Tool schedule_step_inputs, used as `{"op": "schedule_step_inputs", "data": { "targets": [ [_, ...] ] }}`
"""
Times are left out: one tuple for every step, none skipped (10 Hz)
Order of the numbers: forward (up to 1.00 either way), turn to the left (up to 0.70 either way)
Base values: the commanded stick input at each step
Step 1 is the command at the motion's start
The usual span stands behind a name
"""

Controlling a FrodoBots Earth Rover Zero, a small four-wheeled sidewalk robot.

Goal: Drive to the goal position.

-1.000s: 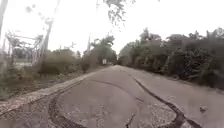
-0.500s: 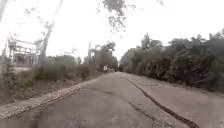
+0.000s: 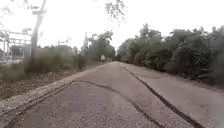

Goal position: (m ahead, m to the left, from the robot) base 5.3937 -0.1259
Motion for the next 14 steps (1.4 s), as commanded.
{"op": "schedule_step_inputs", "data": {
  "targets": [
    [0.85, 0.0],
    [0.85, 0.0],
    [0.85, 0.0],
    [0.85, 0.0],
    [0.85, 0.0],
    [0.85, 0.0],
    [0.85, 0.0],
    [0.85, 0.0],
    [0.85, 0.0],
    [0.85, 0.0],
    [0.85, 0.0],
    [0.85, 0.0],
    [0.85, 0.0],
    [0.85, 0.0]
  ]
}}
